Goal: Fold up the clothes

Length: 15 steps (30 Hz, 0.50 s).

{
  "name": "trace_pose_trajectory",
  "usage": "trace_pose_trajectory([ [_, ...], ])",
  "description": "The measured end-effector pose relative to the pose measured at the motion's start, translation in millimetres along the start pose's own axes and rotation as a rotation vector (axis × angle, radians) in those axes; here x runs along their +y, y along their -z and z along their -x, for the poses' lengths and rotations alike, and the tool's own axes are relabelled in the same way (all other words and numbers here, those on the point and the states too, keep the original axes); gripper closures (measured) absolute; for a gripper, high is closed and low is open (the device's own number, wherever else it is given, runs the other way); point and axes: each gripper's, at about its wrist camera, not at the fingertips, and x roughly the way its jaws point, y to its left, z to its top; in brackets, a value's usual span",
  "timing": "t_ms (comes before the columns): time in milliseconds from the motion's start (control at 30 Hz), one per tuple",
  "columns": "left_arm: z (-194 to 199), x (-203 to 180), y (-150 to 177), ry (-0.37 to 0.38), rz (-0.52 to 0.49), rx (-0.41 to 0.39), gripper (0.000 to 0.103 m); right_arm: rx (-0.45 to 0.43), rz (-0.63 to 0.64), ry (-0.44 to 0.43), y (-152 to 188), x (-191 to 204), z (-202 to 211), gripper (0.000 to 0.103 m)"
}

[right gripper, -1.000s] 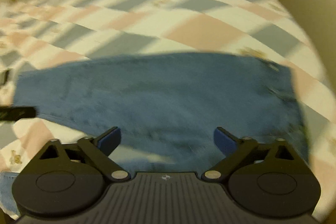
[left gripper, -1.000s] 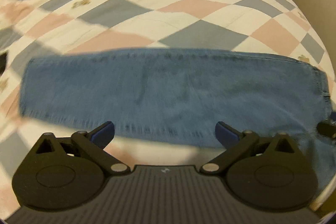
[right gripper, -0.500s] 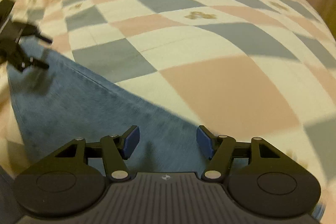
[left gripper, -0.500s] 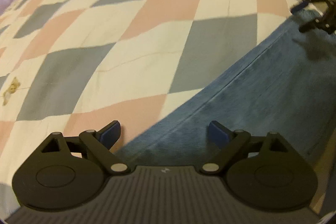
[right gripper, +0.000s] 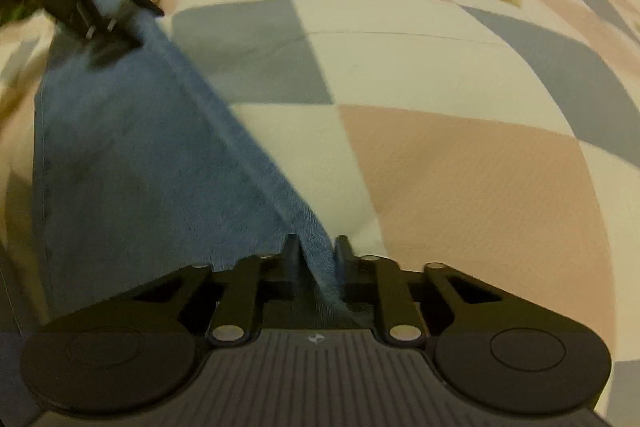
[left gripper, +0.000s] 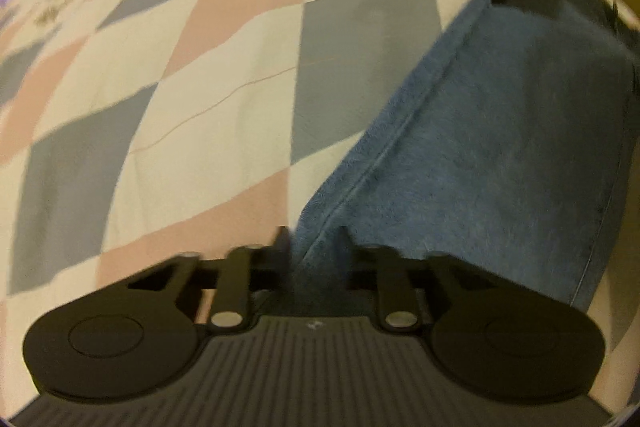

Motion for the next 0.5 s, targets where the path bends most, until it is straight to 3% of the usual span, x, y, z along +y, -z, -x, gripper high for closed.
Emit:
trace_pose_trajectory([
  [133, 33, -29, 8, -0.123, -0.013, -0.048, 0.098, -0.065, 0.068, 0.120, 8, 27, 18, 0.096],
  [233, 78, -60, 21, -0.205, 0.044, -0.123, 0.098, -0.166, 0.103, 0.221, 26, 60, 49, 0.097],
  [400, 167, -150, 59, -0.341, 0.213, -0.210, 0.098, -0.320, 0.171, 0.383, 77, 149, 118, 0.098],
  [500, 207, -217, 93, -0.378, 0.362, -0.228, 0.098, -0.393, 0.178, 0.447, 122, 222, 158, 0.099],
])
